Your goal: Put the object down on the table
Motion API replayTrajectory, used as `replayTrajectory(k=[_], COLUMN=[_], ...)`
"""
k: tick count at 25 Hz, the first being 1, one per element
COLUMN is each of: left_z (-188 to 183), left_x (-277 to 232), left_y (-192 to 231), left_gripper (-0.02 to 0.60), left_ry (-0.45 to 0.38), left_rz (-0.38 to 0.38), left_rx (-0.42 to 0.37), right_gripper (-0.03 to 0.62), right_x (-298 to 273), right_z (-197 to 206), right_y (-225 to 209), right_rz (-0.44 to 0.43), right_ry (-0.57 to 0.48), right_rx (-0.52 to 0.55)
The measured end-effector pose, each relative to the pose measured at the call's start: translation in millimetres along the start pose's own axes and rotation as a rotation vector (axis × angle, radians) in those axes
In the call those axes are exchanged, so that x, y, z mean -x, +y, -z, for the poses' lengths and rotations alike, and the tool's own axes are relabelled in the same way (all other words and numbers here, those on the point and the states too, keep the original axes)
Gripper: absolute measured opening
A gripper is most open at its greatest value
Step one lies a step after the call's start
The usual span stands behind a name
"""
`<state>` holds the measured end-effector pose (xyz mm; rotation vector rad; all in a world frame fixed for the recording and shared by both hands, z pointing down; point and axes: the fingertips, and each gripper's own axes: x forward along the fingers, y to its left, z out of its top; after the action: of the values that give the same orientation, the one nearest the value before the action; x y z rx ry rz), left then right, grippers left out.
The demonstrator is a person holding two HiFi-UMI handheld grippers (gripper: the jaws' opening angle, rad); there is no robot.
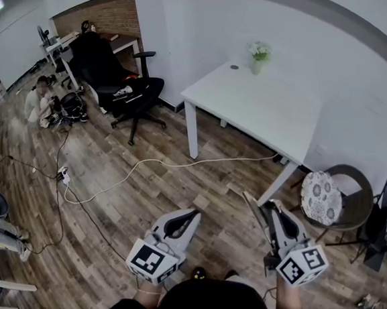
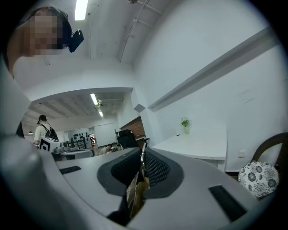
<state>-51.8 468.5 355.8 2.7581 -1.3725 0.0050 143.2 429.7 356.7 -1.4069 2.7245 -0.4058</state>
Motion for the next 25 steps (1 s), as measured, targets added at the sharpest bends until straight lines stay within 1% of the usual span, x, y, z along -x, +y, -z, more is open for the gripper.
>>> replayTrajectory(k=[5,9,14,19,25], left_z=[1.6,4.7,3.3,4.6,5.6], left_x=[13.6,12.7,0.6,-13.6,-52.1], left_y=[17.2,24.5,36.9,57.3,81.1], left_gripper=[-0.002,-0.002,-0.002,-0.002,-0.002], left_ry=[-0.007,-0.008,-0.007,0.009,0.022], left_rz=[-0.006,-0.002,-0.004,-0.041,-0.056], left_rx=[0.02,0.029,0.03,0.026,0.018], right_gripper=[0.029,0.029,0.029,0.028,0.028], right_x=[-11.0,-15.6,-33.4,-60.6,-102.5], right_z=[7.9,6.8,1.2,-4.4,-10.7], right_y=[24.5,26.2,13.2,-5.9,-34.0], right_rz=[-0.017,-0.011,-0.004,-0.016,-0.042], right_ry=[0.001,0.003,-0.001,-0.003,0.011], right_rx=[0.0,0.012,0.004,-0.004,-0.002])
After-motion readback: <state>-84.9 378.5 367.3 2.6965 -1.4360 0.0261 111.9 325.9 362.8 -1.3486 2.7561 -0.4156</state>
